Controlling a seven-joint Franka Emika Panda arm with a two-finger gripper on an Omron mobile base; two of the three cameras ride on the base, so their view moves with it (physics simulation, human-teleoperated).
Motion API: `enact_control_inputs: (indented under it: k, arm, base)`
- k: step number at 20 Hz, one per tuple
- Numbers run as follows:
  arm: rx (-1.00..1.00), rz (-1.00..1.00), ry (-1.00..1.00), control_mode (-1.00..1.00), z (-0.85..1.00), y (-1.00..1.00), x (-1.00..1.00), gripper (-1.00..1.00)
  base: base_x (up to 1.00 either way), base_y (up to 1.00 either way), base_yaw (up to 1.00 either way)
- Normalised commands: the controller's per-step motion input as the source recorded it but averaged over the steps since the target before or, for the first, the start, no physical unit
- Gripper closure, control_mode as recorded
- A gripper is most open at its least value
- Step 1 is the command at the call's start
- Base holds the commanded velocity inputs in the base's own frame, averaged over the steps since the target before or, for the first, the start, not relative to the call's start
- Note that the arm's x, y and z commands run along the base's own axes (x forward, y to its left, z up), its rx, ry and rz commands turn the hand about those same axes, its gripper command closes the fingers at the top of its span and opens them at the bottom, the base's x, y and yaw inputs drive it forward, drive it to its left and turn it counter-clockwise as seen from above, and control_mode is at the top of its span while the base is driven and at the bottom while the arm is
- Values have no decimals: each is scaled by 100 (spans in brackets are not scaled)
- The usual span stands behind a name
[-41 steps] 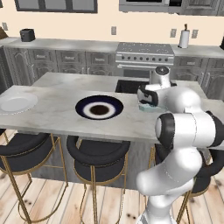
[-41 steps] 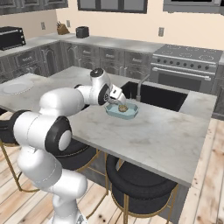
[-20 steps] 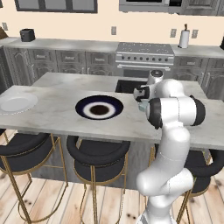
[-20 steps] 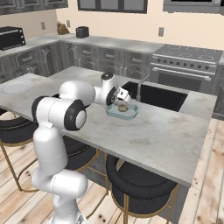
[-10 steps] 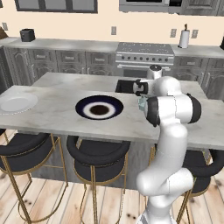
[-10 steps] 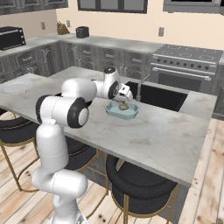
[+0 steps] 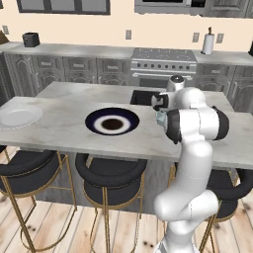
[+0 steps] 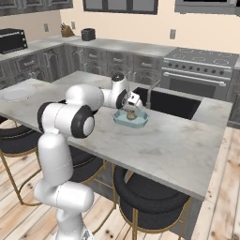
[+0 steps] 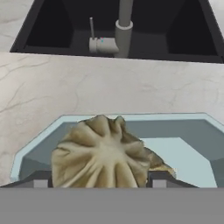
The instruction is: Place two dumplings into each of the tupperware containers and then place the containers in the fridge.
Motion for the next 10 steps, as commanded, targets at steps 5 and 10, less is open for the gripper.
enact_control_inputs:
  k: [5,10]
  arm:
    - [0,0,0,-100,-9,0,8,-100]
    - [0,0,0,-100,0,0,-18,-100]
  base:
    - [0,0,0]
    - [0,0,0]
